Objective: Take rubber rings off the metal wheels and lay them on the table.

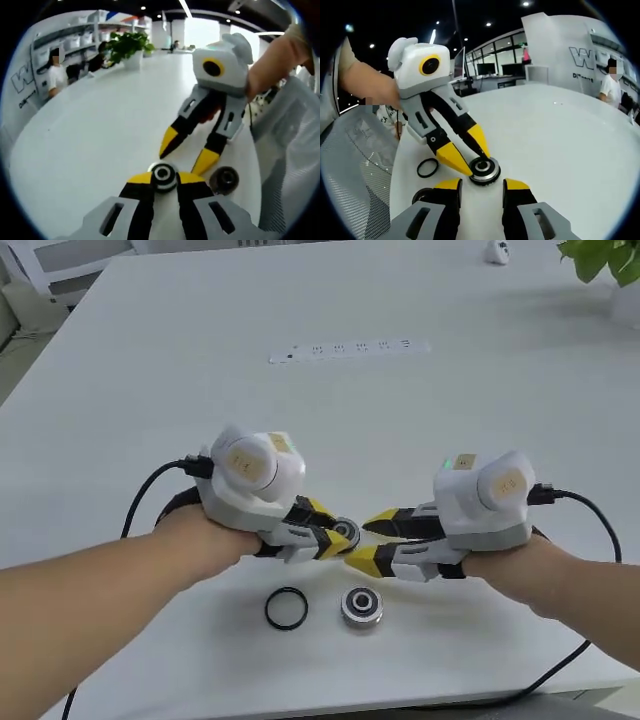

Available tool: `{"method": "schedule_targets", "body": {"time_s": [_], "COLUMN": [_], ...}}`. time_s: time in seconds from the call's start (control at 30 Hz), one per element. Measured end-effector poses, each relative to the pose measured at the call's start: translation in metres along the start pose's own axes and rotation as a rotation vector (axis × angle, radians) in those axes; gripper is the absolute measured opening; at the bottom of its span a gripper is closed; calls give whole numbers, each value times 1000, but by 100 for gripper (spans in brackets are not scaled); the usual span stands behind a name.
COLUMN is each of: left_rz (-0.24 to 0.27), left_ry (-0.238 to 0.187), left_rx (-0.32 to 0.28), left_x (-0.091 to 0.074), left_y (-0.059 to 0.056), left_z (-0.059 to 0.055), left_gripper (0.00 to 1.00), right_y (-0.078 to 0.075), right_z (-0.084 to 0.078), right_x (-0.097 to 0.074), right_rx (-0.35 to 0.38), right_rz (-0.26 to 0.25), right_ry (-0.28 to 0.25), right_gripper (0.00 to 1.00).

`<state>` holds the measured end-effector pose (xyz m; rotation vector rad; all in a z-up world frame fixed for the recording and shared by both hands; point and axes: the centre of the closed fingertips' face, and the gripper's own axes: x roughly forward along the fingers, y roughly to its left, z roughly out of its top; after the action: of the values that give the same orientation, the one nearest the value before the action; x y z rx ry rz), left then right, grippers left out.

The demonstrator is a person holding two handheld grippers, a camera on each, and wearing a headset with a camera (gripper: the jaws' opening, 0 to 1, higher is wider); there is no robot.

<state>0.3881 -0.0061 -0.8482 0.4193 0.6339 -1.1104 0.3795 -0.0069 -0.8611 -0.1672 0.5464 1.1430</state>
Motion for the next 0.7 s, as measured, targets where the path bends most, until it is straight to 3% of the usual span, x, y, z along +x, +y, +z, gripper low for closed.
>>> {"method": "schedule_targets", "body": {"time_s": [0.7], "left_rz": [11], "left_ry": [-6], "left_rx": [11], "left_x": [2], "left_y": [4], "left_z": [-1], "left_gripper": [14], "right_y": [2], "right_z": [6], "right_x": [9], "right_rx": [3], "right_rz": [0], "right_ry": [-18], "right_gripper": [29]}}
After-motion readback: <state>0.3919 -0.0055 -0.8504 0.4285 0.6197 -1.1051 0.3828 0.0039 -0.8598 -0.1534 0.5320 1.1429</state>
